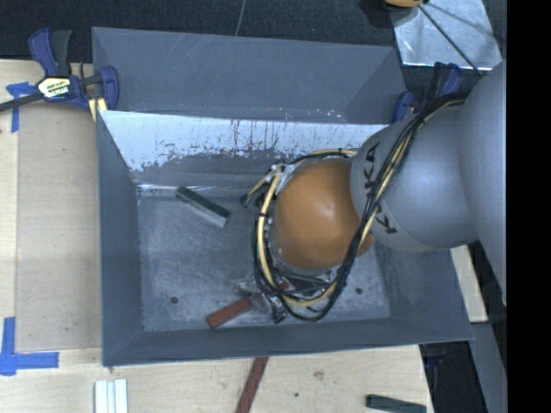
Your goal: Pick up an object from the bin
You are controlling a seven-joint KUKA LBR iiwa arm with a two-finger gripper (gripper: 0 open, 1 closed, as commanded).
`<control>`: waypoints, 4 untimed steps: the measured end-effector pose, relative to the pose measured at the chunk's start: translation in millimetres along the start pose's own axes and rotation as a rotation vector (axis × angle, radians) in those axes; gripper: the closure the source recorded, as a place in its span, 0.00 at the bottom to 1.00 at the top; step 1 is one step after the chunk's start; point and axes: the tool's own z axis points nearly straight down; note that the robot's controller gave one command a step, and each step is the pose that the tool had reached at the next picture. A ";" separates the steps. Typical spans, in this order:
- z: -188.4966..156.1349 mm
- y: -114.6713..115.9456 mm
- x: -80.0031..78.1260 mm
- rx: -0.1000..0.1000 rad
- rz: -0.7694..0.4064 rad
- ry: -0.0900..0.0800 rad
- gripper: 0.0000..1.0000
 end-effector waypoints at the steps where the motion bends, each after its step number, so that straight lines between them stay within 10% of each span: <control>1: 0.3 4.5 -9.4 0.002 -0.244 -0.005 1.00; 2: 2.9 0.1 -24.8 -0.006 -0.440 -0.001 0.00; 3: 2.3 0.1 -25.4 -0.006 -0.438 -0.002 1.00; 4: 2.2 0.1 -25.5 -0.006 -0.438 -0.002 1.00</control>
Offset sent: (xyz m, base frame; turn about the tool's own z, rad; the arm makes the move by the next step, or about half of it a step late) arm 0.0178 0.0165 -0.0030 -0.4434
